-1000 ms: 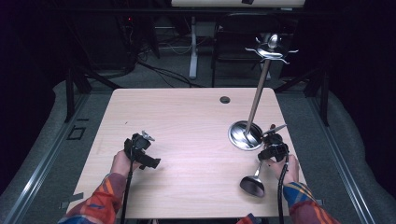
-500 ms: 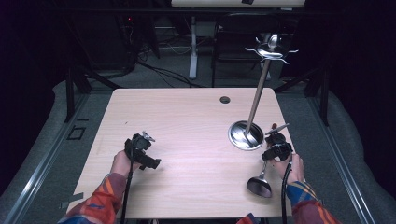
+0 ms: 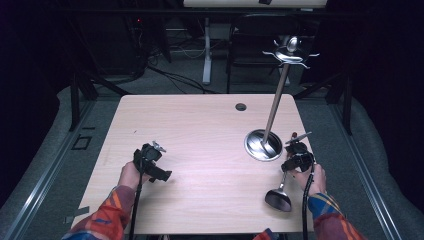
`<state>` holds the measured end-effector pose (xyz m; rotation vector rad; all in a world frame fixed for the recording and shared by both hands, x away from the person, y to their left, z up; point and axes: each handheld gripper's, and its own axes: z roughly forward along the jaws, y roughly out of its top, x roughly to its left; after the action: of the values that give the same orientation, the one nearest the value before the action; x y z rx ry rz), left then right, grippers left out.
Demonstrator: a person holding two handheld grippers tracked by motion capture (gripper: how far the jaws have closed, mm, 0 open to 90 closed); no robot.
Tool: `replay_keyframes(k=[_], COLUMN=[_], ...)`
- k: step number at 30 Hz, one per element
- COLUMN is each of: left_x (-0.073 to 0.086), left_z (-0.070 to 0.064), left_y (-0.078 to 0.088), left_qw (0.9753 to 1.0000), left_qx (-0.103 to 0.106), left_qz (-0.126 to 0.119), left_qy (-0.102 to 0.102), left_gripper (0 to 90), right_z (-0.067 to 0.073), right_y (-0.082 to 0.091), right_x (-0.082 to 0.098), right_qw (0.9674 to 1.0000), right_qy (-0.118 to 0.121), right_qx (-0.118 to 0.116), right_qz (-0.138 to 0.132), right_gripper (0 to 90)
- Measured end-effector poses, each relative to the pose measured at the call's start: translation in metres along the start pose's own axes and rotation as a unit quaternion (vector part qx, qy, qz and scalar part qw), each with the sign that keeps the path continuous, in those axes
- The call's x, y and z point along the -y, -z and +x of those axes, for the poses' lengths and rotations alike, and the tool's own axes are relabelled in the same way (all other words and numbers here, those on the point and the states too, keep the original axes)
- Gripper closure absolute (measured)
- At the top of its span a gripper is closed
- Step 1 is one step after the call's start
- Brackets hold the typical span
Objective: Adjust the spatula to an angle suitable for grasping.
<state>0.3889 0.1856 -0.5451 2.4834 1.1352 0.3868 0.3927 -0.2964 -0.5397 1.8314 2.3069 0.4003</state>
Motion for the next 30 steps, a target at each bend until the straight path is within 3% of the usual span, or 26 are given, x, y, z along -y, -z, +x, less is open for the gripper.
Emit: replay_keyframes(k=[10,11,13,15,18,19,20,24,26,29,30], left_x=[0.000,0.000,0.000,-0.001,-0.001,-0.001,-0.001,-0.001,0.000,0.000,0.000], left_z=[0.000,0.000,-0.001,-0.001,-0.001,-0.001,-0.001,0.000,0.000,0.000,0.000], left_y=[0.000,0.001,0.001,0.001,0.001,0.001,0.001,0.000,0.000,0.000,0.000], left_qw=[1.0000,1.0000,1.0000,1.0000,1.0000,1.0000,1.0000,1.0000,1.0000,1.0000,1.0000], left_qx=[0.003,0.002,0.002,0.002,0.002,0.002,0.002,0.002,0.000,-0.001,-0.001], left_qz=[0.001,0.000,-0.001,-0.001,-0.001,-0.002,-0.001,0.001,0.003,0.004,0.002], left_qy=[-0.002,-0.002,-0.002,-0.001,-0.001,-0.001,-0.001,-0.001,-0.003,-0.002,0.000], left_gripper=[2.4,2.4,2.4,2.5,2.4,2.4,2.4,2.5,2.7,2.7,2.7], right_z=[-0.004,-0.006,-0.007,-0.014,-0.018,-0.019,-0.022,-0.024,-0.025,-0.029,-0.027], right_y=[0.001,0.002,0.004,0.007,0.007,0.005,0.006,0.003,0.000,0.000,-0.005], right_x=[0.001,0.000,0.000,-0.001,-0.003,-0.003,-0.004,-0.006,-0.008,-0.012,-0.013], right_qw=[1.0000,0.9999,0.9998,0.9987,0.9986,0.9979,0.9987,0.9988,0.9981,0.9982,0.9967], right_qy=[-0.002,-0.011,-0.013,-0.039,-0.044,-0.053,-0.046,-0.045,-0.052,-0.051,-0.068], right_qx=[-0.003,-0.009,-0.012,-0.022,-0.018,-0.027,-0.014,-0.014,-0.026,-0.026,-0.032], right_qz=[0.009,0.002,0.005,-0.023,-0.022,-0.027,-0.016,-0.007,-0.020,-0.018,-0.031], right_gripper=[65.8,57.5,54.9,47.9,47.6,47.7,48.1,49.9,50.3,51.3,52.8])
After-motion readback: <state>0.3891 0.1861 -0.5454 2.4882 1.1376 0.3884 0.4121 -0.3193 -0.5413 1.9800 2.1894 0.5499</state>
